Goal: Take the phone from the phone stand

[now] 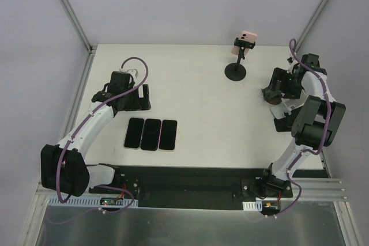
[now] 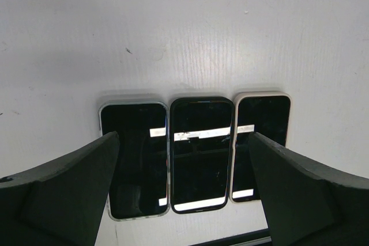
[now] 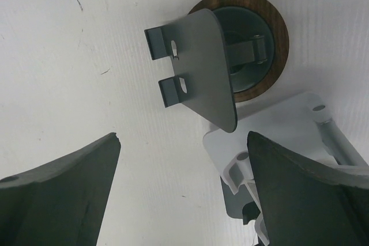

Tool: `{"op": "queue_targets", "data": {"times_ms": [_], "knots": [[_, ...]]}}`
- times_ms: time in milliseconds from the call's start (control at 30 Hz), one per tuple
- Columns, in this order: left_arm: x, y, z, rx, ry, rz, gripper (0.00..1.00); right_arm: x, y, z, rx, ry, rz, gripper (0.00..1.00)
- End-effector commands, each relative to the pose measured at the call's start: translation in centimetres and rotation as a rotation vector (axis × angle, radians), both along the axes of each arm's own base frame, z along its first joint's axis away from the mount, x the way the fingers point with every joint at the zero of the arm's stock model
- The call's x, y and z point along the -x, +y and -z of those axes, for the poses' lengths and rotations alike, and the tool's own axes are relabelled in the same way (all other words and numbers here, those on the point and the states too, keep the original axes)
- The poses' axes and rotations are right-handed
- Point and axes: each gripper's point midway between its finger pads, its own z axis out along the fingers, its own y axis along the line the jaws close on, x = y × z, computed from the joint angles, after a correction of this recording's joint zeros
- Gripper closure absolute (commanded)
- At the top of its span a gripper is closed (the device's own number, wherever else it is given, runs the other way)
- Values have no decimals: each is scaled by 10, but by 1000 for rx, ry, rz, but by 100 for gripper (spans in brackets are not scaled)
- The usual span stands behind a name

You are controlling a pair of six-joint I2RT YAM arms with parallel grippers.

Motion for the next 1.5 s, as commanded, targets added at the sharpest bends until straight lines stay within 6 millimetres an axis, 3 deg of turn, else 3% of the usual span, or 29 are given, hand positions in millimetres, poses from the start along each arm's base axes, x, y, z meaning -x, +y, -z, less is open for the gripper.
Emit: {"op": "queue_targets", "data": {"times_ms": [0, 267, 467, 700, 933, 967, 1033, 1100, 1133, 1200, 1233, 1267, 1467], "knots": [[-6, -5, -12, 6, -38, 27, 7, 3, 7, -35, 6, -55, -26, 5], [-4, -3, -12, 1, -40, 21, 7, -21, 2, -83, 35, -252, 54, 5], [-4, -1, -12, -7, -45, 16, 7, -27, 1, -104, 43, -347, 102, 5], [-6, 0, -16, -15, -58, 11, 7, -46, 37, -132, 75, -508, 35, 3], [-4, 3, -24, -19, -76, 2, 7, -92, 83, -162, 134, -703, 37, 0], [-3, 3, -26, -18, -84, -3, 7, -101, 88, -153, 131, -691, 33, 0], [-2, 4, -27, -18, -85, -4, 7, -116, 103, -167, 116, -726, 24, 0], [0, 5, -29, -20, -90, -10, 7, -131, 116, -157, 109, -716, 9, 0], [1, 6, -29, -20, -90, -12, 7, -140, 126, -167, 105, -743, -5, 1], [3, 7, -30, -21, -93, -20, 7, -153, 131, -155, 123, -727, -2, 0], [4, 8, -29, -24, -89, -23, 7, -160, 136, -163, 137, -749, 7, 0], [5, 9, -31, -22, -95, -25, 7, -167, 137, -152, 152, -732, 19, 1], [11, 13, -32, -33, -95, -44, 7, -190, 145, -131, 196, -714, 59, 11]]}}
